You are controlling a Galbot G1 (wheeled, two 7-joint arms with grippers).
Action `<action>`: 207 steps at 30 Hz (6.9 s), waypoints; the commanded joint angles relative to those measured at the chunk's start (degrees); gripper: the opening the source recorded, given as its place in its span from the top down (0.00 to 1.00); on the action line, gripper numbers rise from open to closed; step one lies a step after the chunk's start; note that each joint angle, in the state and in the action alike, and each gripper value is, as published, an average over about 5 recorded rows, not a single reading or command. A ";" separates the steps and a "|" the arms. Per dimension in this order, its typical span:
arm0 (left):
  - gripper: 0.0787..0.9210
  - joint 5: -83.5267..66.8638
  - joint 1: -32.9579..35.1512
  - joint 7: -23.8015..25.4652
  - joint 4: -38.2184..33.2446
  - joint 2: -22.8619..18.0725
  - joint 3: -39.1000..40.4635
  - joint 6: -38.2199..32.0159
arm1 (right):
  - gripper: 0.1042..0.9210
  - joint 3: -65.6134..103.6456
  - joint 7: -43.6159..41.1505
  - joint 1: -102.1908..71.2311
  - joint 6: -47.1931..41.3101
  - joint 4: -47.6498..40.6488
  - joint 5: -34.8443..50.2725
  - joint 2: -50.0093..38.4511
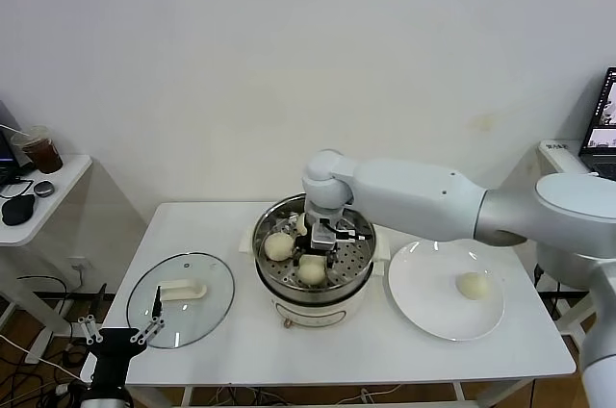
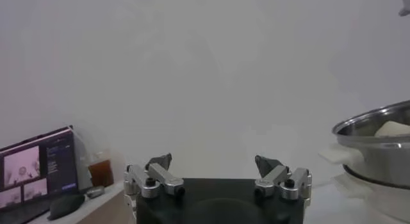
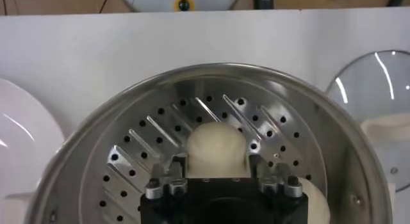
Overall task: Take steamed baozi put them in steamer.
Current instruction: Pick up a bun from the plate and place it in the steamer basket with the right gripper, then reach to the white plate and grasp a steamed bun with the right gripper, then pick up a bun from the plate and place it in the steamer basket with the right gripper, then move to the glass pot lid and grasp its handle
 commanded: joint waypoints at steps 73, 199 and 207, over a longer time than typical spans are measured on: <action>0.12 0.79 -0.11 0.42 0.24 0.95 1.42 0.39 | 0.27 40.72 0.03 -36.06 -35.32 -15.75 -14.42 -28.92; 0.12 55.08 -5.09 -15.44 16.72 6.58 -2.25 1.03 | 0.12 126.30 54.83 -116.39 -15.98 36.64 19.58 9.98; 0.12 76.30 -7.12 -15.10 24.92 12.41 -0.83 1.03 | 0.12 126.69 55.52 -120.46 -25.21 36.70 22.11 11.77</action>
